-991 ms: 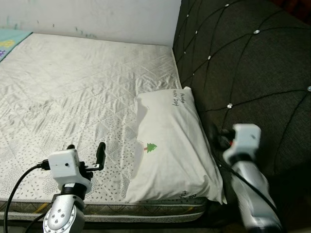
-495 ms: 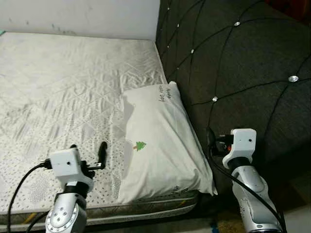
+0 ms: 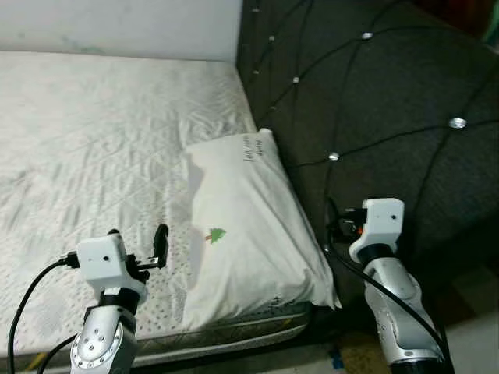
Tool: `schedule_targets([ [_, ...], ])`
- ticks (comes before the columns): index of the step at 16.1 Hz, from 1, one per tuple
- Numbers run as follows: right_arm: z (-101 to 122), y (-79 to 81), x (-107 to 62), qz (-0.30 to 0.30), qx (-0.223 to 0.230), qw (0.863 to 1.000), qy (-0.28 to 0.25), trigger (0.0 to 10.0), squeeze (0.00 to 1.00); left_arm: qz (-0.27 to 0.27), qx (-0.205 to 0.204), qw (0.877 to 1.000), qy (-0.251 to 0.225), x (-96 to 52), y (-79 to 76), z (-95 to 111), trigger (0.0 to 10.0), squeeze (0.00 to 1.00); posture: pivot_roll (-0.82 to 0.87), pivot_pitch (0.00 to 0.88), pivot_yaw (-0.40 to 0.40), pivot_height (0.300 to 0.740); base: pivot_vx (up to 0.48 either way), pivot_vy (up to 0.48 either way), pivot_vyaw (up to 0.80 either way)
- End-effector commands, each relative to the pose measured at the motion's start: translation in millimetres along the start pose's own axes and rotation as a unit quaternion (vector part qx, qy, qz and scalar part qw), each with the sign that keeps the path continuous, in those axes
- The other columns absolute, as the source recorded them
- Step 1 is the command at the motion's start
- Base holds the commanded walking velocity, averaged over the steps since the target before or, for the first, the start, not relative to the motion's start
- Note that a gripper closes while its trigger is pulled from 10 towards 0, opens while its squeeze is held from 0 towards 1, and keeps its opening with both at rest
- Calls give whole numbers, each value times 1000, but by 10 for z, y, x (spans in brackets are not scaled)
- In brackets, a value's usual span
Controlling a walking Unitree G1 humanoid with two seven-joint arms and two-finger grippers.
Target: Clean up the room
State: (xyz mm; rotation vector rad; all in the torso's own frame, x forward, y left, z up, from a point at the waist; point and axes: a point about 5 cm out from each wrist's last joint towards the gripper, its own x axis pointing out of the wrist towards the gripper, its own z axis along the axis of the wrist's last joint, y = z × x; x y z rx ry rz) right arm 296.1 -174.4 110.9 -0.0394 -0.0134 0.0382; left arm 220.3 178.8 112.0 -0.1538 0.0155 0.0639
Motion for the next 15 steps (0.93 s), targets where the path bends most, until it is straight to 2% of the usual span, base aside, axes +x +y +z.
schedule_targets([
  [1,-3,-116,-4,-25,0,1000,1,10000,0,-4,-2,1000,14,-6,3,-47,10000,0,-4,92,-105,740,0,0,-531],
  [15,13,-86,37,-33,2,999,-3,10000,0,-9,-3,1000,14,17,2,-36,10000,0,-8,109,-100,740,0,332,0],
])
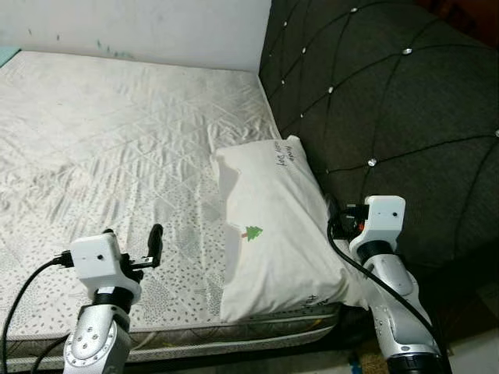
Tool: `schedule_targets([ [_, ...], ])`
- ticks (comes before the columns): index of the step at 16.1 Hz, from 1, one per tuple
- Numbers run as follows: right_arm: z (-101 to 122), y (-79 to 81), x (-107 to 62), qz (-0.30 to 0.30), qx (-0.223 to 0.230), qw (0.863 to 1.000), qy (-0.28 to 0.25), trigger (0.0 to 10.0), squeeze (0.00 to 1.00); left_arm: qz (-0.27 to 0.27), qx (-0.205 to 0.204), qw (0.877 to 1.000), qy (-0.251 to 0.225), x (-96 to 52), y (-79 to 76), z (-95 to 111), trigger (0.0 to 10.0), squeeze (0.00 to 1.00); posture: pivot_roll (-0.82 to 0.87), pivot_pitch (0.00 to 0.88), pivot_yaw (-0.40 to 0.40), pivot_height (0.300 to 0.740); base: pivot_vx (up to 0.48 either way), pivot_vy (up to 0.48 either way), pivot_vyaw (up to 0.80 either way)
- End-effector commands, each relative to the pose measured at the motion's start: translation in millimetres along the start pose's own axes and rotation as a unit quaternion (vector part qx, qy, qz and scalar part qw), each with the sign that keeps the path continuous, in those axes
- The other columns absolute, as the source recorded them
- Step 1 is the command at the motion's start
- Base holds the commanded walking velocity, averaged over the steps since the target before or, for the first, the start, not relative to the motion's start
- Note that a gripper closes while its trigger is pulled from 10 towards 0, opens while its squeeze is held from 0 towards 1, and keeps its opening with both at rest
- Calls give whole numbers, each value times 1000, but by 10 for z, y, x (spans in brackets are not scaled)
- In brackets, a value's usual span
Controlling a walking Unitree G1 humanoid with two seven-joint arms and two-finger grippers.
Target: Clean up the room
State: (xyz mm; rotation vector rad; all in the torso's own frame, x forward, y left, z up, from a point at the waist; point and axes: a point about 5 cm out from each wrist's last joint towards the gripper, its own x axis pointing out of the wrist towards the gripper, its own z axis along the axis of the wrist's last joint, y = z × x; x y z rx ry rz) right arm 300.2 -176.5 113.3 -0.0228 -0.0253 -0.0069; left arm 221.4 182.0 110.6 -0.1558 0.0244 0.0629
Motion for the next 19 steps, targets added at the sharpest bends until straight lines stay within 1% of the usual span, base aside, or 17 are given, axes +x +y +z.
schedule_targets([
  [1,-6,-60,10,-4,-8,1000,2,10000,0,-8,-3,1000,10,11,-31,-29,10000,0,-10,110,-101,740,0,345,0],
  [2,0,-67,20,-2,-9,1000,2,10000,0,-8,-4,1000,10,14,-31,-30,10000,0,-10,110,-101,740,0,341,0],
  [4,48,-133,88,-8,-14,1000,-3,10000,0,-8,-3,1000,10,24,-27,-27,10000,0,-13,112,-103,740,0,349,0],
  [7,50,-130,92,2,-22,1000,-4,10000,0,-6,-3,1000,10,28,-29,-28,10000,0,-9,111,-104,740,0,369,0],
  [11,35,-169,90,-2,-26,1000,-2,10000,0,-7,-1,1000,11,26,-26,-29,10000,0,-12,113,-103,740,0,411,0],
  [16,14,-171,82,4,-30,1000,2,10000,0,-8,-1,1000,13,25,-30,-32,10000,0,-12,115,-103,740,0,406,0],
  [18,9,-154,93,10,-25,1000,4,10000,0,-9,0,1000,13,24,-34,-34,10000,0,-9,111,-105,740,0,411,0],
  [19,9,-78,107,29,-14,999,5,10000,0,-9,0,1000,14,25,-42,-38,10000,0,-6,110,-106,740,0,416,0],
])
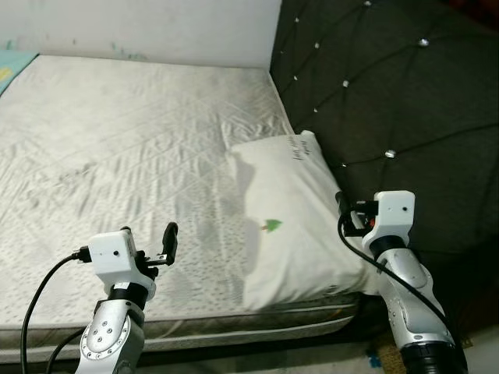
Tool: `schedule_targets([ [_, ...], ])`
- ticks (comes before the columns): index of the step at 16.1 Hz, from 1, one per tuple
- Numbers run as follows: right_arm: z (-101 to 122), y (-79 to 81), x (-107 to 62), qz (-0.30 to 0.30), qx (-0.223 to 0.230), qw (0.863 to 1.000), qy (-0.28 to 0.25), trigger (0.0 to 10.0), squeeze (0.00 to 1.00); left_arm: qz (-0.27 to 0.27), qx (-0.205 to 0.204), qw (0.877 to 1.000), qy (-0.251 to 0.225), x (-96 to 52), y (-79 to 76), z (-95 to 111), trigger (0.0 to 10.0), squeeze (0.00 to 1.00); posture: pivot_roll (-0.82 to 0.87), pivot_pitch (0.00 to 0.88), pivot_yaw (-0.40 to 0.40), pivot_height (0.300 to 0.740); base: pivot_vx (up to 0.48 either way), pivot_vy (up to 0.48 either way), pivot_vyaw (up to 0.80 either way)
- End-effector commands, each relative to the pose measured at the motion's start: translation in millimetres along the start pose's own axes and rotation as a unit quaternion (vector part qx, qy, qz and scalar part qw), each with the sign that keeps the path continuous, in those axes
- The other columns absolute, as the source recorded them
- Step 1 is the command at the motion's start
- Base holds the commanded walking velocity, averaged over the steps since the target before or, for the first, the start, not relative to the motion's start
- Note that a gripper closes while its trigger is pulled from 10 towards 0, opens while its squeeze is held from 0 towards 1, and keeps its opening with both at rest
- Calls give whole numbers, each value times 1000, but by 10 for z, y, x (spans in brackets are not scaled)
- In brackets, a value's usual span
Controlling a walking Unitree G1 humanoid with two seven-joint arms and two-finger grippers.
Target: Clean up the room
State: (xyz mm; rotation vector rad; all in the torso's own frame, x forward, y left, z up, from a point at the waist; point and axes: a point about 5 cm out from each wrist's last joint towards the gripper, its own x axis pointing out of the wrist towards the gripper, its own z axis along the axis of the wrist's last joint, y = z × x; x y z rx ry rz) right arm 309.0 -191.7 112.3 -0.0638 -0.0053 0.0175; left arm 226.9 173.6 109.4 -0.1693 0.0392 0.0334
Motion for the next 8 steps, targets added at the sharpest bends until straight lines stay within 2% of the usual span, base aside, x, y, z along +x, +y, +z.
schedule_targets([
  [1,41,115,21,27,8,1000,-8,10000,0,4,6,1000,4,-22,33,-13,10000,0,-6,109,-106,740,0,412,0],
  [4,62,193,14,51,32,998,-14,10000,0,4,6,1000,3,-20,23,-14,10000,0,-4,105,-107,740,0,414,0],
  [5,62,187,14,50,24,998,-13,10000,0,4,6,1000,3,-19,20,-15,10000,0,-4,104,-106,740,0,416,0],
  [7,49,198,16,59,43,997,-8,10000,0,4,6,1000,3,-18,18,-16,10000,0,-4,103,-107,740,0,416,0],
  [8,58,198,24,65,23,998,-7,10000,0,3,6,1000,3,-14,18,-14,10000,0,-5,104,-107,740,0,412,0],
])
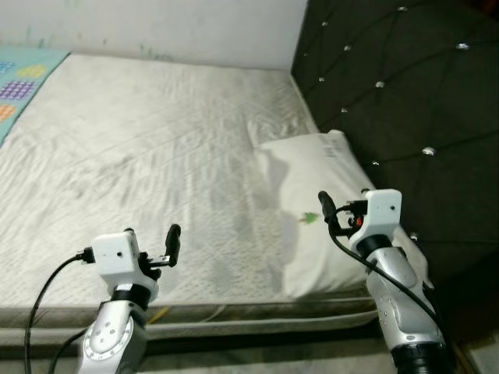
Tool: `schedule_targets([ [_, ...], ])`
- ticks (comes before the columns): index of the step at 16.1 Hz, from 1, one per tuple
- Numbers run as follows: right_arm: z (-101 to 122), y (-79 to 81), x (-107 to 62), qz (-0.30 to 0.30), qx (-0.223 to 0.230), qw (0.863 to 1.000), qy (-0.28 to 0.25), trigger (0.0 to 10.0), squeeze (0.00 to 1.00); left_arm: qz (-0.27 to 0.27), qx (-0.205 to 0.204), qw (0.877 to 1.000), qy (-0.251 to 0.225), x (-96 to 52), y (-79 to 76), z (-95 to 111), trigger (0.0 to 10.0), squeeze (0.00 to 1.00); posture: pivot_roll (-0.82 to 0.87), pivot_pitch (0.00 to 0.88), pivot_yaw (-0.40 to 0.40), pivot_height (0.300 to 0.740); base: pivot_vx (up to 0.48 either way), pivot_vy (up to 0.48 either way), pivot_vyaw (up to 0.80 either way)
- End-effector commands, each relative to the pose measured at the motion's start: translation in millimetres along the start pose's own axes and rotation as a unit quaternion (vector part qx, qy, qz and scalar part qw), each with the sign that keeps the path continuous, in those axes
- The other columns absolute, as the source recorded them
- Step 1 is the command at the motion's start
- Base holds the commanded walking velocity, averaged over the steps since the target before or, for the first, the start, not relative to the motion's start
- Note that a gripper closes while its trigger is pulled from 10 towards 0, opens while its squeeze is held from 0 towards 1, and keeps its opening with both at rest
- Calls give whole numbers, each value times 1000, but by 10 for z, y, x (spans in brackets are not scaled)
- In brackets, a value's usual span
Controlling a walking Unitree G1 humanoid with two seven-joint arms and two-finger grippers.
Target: Clean up the room
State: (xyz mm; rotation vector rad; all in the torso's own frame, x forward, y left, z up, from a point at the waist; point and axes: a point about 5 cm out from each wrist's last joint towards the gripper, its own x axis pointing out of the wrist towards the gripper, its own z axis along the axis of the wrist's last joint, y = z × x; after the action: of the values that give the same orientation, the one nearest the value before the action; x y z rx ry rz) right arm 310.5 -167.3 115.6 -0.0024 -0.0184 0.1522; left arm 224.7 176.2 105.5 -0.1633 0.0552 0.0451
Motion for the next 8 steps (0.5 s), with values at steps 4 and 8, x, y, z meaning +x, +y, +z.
schedule_targets([
  [4,6,-32,22,-45,-80,996,5,10000,0,-2,2,1000,-6,16,-20,29,10000,0,-6,111,-108,740,0,415,0],
  [8,75,-78,35,-67,-145,987,-19,10000,0,1,0,1000,-8,20,-20,36,10000,0,-8,114,-109,740,0,416,0],
])
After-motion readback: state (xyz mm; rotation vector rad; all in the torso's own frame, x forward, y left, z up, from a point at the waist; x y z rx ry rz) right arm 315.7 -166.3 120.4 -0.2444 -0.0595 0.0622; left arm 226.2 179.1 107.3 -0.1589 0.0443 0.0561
